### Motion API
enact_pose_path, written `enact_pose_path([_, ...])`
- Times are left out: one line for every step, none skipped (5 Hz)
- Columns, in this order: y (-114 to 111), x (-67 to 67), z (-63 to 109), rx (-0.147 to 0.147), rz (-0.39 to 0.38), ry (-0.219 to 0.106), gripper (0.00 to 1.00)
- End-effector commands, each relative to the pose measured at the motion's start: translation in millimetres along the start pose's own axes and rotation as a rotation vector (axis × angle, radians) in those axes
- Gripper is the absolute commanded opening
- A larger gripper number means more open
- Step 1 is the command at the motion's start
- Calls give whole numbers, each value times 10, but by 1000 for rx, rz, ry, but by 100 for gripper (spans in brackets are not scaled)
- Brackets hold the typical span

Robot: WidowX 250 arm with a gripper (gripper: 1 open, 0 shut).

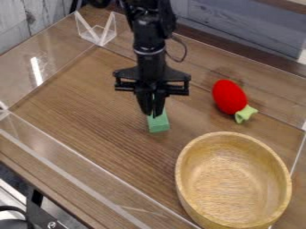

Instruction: Put the green block in the brown bowl

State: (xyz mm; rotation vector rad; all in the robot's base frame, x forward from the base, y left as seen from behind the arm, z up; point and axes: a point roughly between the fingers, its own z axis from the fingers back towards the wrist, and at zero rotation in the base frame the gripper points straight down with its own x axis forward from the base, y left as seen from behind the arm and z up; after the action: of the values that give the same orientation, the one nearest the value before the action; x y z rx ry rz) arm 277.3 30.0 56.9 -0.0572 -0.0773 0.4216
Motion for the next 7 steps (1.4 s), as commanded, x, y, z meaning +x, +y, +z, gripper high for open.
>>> enact_pose_path([64, 191, 354, -44, -27, -83, 0])
enact_pose_path([209, 291, 545, -76, -49, -100, 0])
enact_pose_path([422, 434, 667, -98, -30, -119, 0])
enact_pose_path([494, 431, 574, -89, -32, -118, 0])
enact_pose_path([252, 278, 543, -80, -60, -99, 100])
enact_pose_path([4, 165, 556, -79, -78, -96, 0])
enact_pose_path([153, 303, 527, -81, -71, -121, 0])
